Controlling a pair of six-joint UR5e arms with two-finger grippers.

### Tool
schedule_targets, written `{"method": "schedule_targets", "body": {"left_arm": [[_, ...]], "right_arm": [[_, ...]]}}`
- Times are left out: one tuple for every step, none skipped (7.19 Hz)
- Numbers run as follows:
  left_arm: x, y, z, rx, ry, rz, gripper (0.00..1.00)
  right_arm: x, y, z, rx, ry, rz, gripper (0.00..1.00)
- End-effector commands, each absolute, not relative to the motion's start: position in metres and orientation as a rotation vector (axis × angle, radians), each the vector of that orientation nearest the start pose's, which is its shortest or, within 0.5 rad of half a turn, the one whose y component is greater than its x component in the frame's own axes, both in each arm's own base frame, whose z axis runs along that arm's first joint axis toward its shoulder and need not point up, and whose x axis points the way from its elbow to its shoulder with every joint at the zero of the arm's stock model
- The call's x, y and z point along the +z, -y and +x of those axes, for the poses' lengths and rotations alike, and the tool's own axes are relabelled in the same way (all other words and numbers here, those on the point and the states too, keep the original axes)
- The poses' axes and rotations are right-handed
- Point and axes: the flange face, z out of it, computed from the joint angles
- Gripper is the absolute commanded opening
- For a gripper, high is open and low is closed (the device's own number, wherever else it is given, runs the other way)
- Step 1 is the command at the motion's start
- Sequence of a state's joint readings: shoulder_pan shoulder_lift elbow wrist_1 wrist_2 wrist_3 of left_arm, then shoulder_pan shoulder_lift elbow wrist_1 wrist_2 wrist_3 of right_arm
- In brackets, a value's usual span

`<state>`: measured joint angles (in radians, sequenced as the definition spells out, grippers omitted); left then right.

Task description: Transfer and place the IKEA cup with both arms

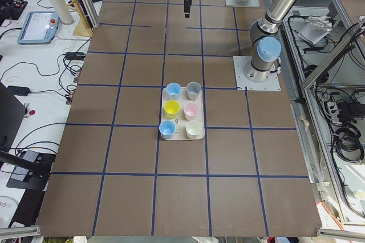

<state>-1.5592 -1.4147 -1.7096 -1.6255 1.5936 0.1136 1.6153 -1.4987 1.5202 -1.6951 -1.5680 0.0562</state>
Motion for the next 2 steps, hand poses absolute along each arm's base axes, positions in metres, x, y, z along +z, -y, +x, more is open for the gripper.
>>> {"method": "schedule_targets", "body": {"left_arm": [[0.4861, 0.4225, -0.1266, 0.062, -3.118, 0.159, 1.00], [0.4860, 0.4218, -0.1266, 0.062, -3.118, 0.159, 1.00]], "right_arm": [[0.4891, 0.5256, 0.1571, -0.160, -3.129, 0.019, 1.00], [0.4891, 0.5256, 0.1571, -0.161, -3.129, 0.017, 1.00]]}}
